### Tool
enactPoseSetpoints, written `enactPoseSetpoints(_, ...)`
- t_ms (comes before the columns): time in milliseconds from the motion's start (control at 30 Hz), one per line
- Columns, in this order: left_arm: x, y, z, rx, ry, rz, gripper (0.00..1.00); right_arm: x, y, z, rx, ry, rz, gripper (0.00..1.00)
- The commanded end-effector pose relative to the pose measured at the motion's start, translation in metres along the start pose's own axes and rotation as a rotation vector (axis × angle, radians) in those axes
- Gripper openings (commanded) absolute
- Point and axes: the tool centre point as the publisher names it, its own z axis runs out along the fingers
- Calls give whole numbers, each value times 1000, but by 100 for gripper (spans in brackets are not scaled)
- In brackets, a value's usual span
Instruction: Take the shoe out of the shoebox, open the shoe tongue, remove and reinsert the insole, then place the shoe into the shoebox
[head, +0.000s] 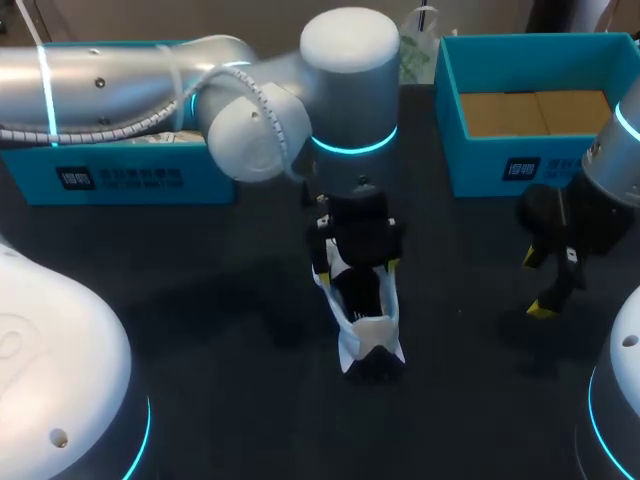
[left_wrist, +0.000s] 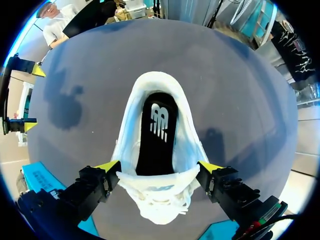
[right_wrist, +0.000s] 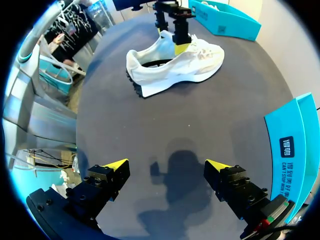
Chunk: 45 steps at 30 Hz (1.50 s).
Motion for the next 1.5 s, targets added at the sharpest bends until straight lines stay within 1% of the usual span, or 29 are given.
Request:
enactPoseSetpoints(33, 1, 6, -5, 0, -6, 1, 100, 1, 0, 0, 1, -3, 0, 100)
enactPoseSetpoints(400, 3, 14, -16, -9, -19, 2, 100, 1, 0, 0, 1, -3, 0, 100)
enactPoseSetpoints(500, 5, 20, -21, -10, -19, -3, 100, 1, 0, 0, 1, -3, 0, 100)
enactPoseSetpoints(633, 10, 27, -32, -1, -20, -5, 100, 1, 0, 0, 1, -3, 0, 100)
enactPoseSetpoints(700, 10, 33, -38, 25, -22, -1, 100, 1, 0, 0, 1, -3, 0, 100)
enactPoseSetpoints(733, 10, 36, -40, 26, -21, -1, 100, 1, 0, 0, 1, -3, 0, 100)
enactPoseSetpoints(767, 10, 39, -42, 47, -21, 1, 100, 1, 0, 0, 1, -3, 0, 100)
enactPoseSetpoints(800, 12, 39, -45, 57, -23, 3, 100, 1, 0, 0, 1, -3, 0, 100)
enactPoseSetpoints(833, 12, 42, -47, 35, -21, -2, 100, 1, 0, 0, 1, -3, 0, 100)
enactPoseSetpoints(933, 11, 49, -52, 39, -15, 1, 100, 1, 0, 0, 1, -3, 0, 100)
enactPoseSetpoints(967, 11, 51, -53, 35, -9, 3, 84, 1, 0, 0, 1, -3, 0, 100)
enactPoseSetpoints(1000, 12, 52, -55, 35, -8, 4, 65, 1, 0, 0, 1, -3, 0, 100)
enactPoseSetpoints(1067, 11, 55, -57, 47, -3, 12, 48, 1, 0, 0, 1, -3, 0, 100)
enactPoseSetpoints(1100, 10, 56, -58, 42, -2, 9, 43, 1, 0, 0, 1, -3, 0, 100)
enactPoseSetpoints(1167, 9, 57, -58, 56, -5, 13, 40, 1, 0, 0, 1, -3, 0, 100)
enactPoseSetpoints(1200, 10, 53, -58, 56, -5, 13, 30, 1, 0, 0, 1, -3, 0, 100)
enactPoseSetpoints(1233, 9, 51, -57, 58, -7, 14, 29, 1, 0, 0, 1, -3, 0, 100)
enactPoseSetpoints(1267, 7, 50, -56, 65, -11, 17, 31, 1, 0, 0, 1, -3, 0, 100)
enactPoseSetpoints(1400, 9, 33, -47, 82, -10, 32, 29, 1, 0, 0, 1, -3, 0, 100)
enactPoseSetpoints(1433, 9, 30, -45, 77, -8, 33, 29, 1, 0, 0, 1, -3, 0, 100)
enactPoseSetpoints(1500, 10, 22, -41, 96, -10, 43, 34, 1, 0, 0, 1, -3, 0, 100)
